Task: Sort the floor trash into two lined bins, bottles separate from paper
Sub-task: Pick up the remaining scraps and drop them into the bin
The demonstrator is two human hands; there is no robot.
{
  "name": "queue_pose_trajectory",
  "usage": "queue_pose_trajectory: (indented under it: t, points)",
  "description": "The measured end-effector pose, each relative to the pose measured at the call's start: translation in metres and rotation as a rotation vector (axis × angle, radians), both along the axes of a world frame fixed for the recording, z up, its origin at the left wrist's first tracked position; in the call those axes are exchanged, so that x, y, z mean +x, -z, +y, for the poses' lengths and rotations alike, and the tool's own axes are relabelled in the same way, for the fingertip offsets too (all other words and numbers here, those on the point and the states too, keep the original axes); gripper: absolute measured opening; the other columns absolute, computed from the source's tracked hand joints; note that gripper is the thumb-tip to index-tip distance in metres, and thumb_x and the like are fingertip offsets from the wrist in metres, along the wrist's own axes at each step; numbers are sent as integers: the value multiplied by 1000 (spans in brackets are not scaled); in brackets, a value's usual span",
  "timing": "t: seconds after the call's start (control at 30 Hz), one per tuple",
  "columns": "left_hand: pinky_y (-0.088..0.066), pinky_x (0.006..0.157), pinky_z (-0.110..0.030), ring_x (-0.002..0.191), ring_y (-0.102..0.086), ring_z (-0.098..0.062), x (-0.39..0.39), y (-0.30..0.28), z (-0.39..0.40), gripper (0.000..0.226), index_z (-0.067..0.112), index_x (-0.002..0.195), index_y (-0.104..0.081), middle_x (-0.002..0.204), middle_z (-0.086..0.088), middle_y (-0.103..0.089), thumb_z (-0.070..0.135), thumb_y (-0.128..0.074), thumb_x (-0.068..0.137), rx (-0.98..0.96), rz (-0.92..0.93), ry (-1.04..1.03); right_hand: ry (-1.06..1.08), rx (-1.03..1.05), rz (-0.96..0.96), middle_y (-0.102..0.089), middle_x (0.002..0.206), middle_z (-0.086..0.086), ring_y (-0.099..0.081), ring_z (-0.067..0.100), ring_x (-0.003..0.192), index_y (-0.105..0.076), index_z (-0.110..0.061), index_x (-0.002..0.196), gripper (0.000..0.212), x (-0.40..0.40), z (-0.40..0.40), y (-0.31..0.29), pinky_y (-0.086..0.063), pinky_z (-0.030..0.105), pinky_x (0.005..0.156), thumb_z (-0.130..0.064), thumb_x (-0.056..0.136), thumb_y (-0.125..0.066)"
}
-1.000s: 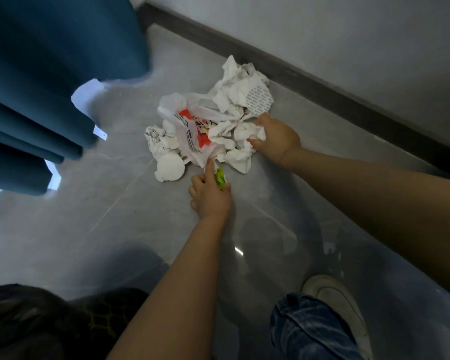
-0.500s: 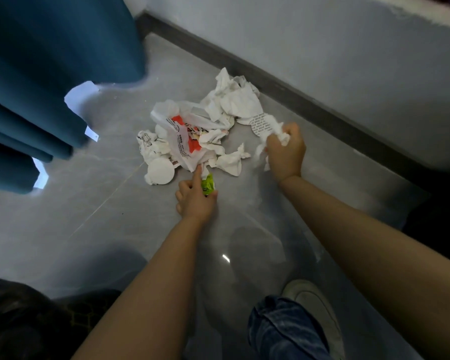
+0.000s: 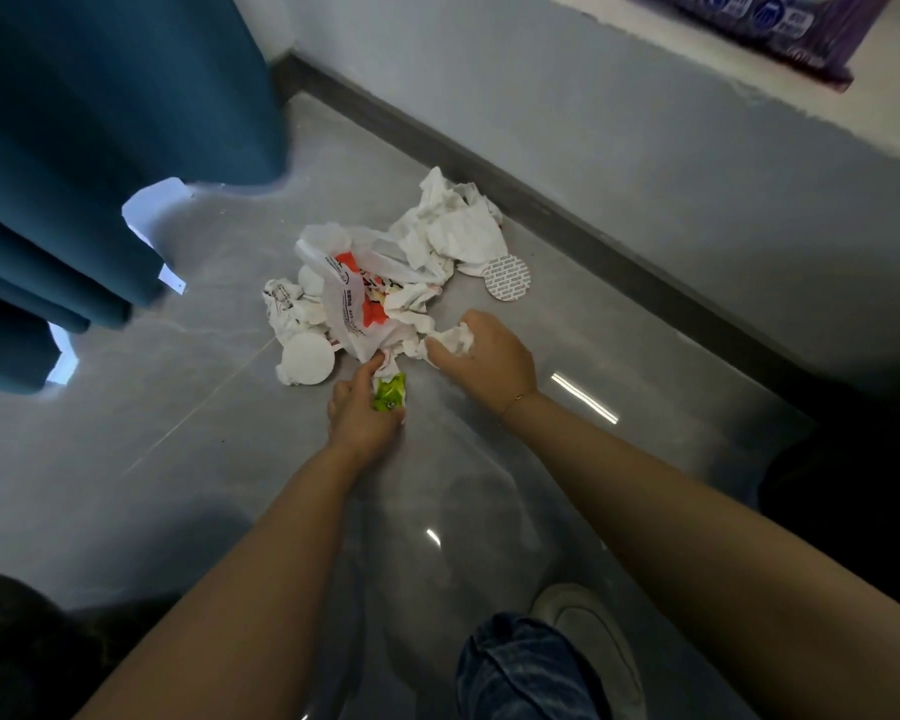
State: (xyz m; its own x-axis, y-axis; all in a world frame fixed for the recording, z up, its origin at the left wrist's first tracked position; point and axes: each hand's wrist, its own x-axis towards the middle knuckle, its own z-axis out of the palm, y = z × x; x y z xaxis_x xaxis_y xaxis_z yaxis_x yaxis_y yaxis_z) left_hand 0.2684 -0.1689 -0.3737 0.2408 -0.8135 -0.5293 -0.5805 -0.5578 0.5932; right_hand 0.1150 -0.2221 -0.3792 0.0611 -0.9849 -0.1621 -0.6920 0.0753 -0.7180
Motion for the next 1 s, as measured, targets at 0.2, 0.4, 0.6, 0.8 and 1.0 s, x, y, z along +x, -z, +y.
queue_pose_trajectory:
  t: [0.2,0.4,0.6,0.8,1.0]
  points:
    - [-24,108,-34,131,-29,-29,0,1,1,70,37,144,-27,138,-12,-31,12,-60,87,-30,-22,11,-149,-63,189,-58,115,3,-55,22,101,-50,-22,120,46,0,1,19,-48,35,74,-50,85,-57]
    - [-26,107,-33,131,-30,-27,1,2,3,67,35,141,-33,137,-10,-33,17,-65,85,-59,21,-43,-18,-267,-19,-64,101,9,-61,24,91,-65,-10,105,25,-24,37,34,-47,26,76,-26,86,-61]
    - [-36,98,-34,118,-44,-26,-8,6,6,57,26,129,-48,125,-10,-47,30,-73,78,-154,-82,-99,10,-316,-27,-55,93,4,-52,12,81,-60,-7,84,18,-28,57,42,-43,22,67,-24,83,-67]
    - [-44,67,-23,84,-59,-17,-13,4,34,11,18,83,-62,89,-2,-65,21,-72,82,-216,188,-354,58,-261,-114,-60,101,11,-56,28,95,-58,-7,102,16,-28,60,45,-41,25,81,-9,87,-57]
    - [-46,63,-10,83,-60,-8,-28,-23,68,19,20,100,-60,93,7,-63,13,-68,84,-308,343,-463,-21,-233,-62,-57,125,12,-52,24,115,-48,-13,134,48,-26,60,41,-36,25,99,-4,88,-56]
